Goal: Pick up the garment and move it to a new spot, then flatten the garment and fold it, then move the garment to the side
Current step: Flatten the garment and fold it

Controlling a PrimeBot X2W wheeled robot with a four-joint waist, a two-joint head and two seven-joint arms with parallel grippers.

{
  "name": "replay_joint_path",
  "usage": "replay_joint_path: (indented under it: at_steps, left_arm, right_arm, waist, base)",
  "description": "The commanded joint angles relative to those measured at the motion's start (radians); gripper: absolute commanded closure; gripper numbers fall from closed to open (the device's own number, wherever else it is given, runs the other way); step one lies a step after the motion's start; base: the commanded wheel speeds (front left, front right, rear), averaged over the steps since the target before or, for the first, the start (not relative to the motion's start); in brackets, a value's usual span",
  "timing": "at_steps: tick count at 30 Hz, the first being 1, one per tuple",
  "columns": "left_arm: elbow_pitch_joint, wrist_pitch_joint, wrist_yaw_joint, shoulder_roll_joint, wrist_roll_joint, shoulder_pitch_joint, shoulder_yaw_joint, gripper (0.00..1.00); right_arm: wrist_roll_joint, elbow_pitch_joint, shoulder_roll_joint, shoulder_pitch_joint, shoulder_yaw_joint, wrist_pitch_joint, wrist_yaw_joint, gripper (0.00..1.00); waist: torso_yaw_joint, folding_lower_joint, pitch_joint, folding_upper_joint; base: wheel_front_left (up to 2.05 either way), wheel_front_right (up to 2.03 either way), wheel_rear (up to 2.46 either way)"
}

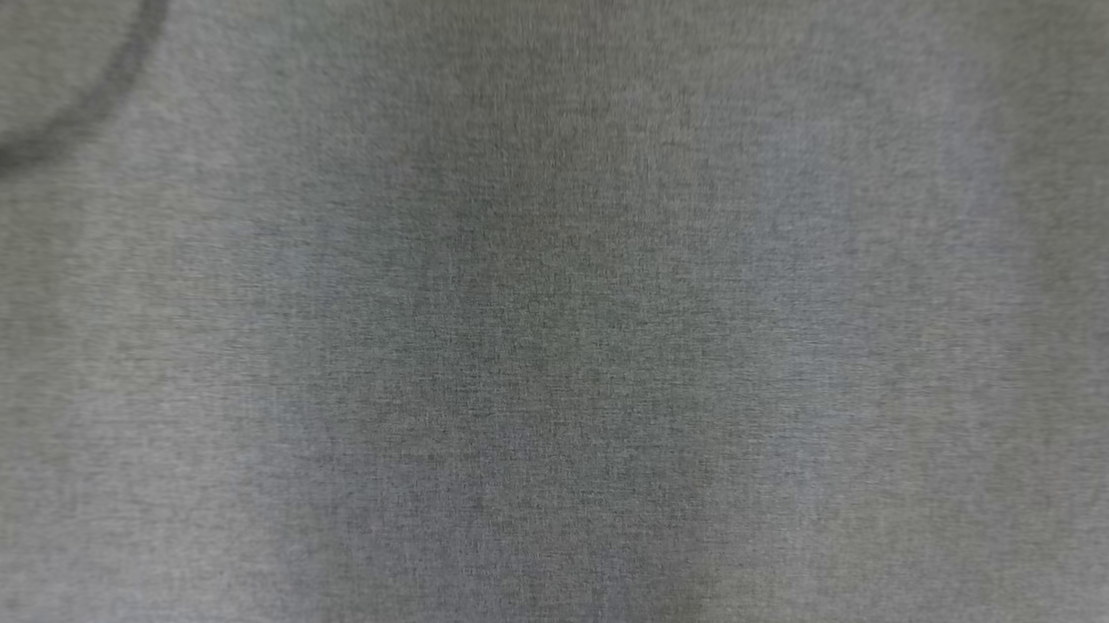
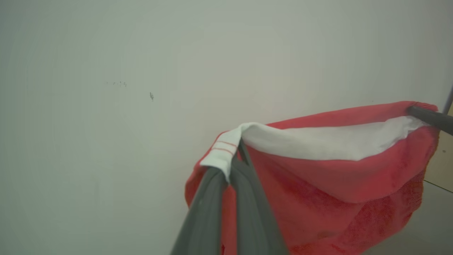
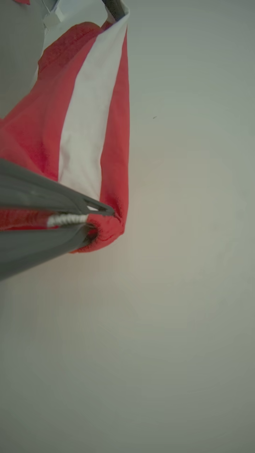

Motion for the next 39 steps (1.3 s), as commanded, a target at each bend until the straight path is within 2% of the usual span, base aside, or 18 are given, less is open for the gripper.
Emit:
replay_joint_path:
  at_steps: [1, 3, 4, 5, 10, 12, 13, 16, 21, 26, 32, 39]
  left_arm:
    - [-0.042, -0.008, 0.002, 0.01, 0.003, 0.077, 0.019, 1.0]
    - [-0.124, -0.009, 0.021, 0.027, 0.022, 0.179, 0.088, 1.0]
    - [-0.205, -0.007, 0.038, 0.038, 0.05, 0.328, 0.133, 1.0]
    - [-0.255, -0.007, 0.05, 0.041, 0.065, 0.394, 0.165, 1.0]
    - [-0.462, -0.007, 0.103, 0.049, 0.146, 0.749, 0.279, 1.0]
    - [-0.514, -0.007, 0.105, 0.036, 0.165, 0.886, 0.301, 1.0]
    - [-0.514, -0.007, 0.105, 0.036, 0.165, 0.886, 0.301, 1.0]
    - [-0.576, -0.007, 0.109, 0.019, 0.197, 1.058, 0.324, 1.0]
    - [-0.614, -0.008, 0.106, -0.017, 0.211, 1.273, 0.365, 1.0]
    - [-0.614, -0.007, 0.082, -0.069, 0.235, 1.434, 0.403, 1.0]
    - [-0.602, -0.008, 0.062, -0.126, 0.269, 1.577, 0.456, 1.0]
    - [-0.604, -0.008, 0.049, -0.17, 0.322, 1.707, 0.474, 1.0]
  right_arm:
    - [0.015, -0.036, -0.024, 0.067, 0.019, -0.016, -0.002, 1.0]
    - [0.025, -0.093, -0.052, 0.153, 0.046, -0.025, -0.002, 1.0]
    - [0.041, -0.154, -0.079, 0.248, 0.058, -0.031, -0.002, 1.0]
    - [0.039, -0.179, -0.094, 0.299, 0.06, -0.032, -0.002, 1.0]
    - [0.006, -0.319, -0.124, 0.568, 0.004, -0.033, -0.002, 1.0]
    - [-0.006, -0.363, -0.128, 0.678, -0.029, -0.033, -0.002, 1.0]
    - [-0.006, -0.363, -0.128, 0.678, -0.029, -0.033, -0.002, 1.0]
    - [-0.028, -0.423, -0.132, 0.842, -0.072, -0.033, -0.002, 1.0]
    - [-0.047, -0.48, -0.129, 1.067, -0.128, -0.033, -0.002, 1.0]
    - [-0.072, -0.518, -0.12, 1.245, -0.171, -0.033, -0.002, 1.0]
    - [-0.111, -0.557, -0.122, 1.413, -0.212, -0.033, -0.002, 1.0]
    - [-0.129, -0.586, -0.107, 1.596, -0.255, -0.022, -0.002, 1.0]
  waist:
    - [0.011, -0.0001, -0.048, -0.0002]
    - [0.012, -0.0001, -0.079, -0.0002]
    - [0.011, -0.0001, -0.114, -0.0002]
    - [0.011, -0.0001, -0.133, -0.0002]
    - [0.003, -0.0001, -0.212, -0.0002]
    - [0.001, -0.0001, -0.244, -0.0002]
    - [0.001, -0.0001, -0.244, -0.0002]
    - [0.001, -0.0001, -0.289, -0.0002]
    - [-0.002, -0.0001, -0.347, -0.0002]
    - [-0.003, -0.0001, -0.392, -0.0002]
    - [-0.002, -0.0001, -0.442, -0.0002]
    - [0.008, -0.0001, -0.499, -0.0002]
  base:
    - [0.0, 0.0, 0.0]
    - [0.0, 0.0, 0.0]
    - [0.0, 0.0, 0.0]
    - [0.0, 0.0, 0.0]
    - [0.0, 0.0, 0.0]
    - [0.0, 0.0, 0.0]
    - [0.0, 0.0, 0.0]
    - [0.0, 0.0, 0.0]
    - [0.0, 0.0, 0.0]
    - [0.0, 0.0, 0.0]
    - [0.0, 0.0, 0.0]
    - [0.0, 0.0, 0.0]
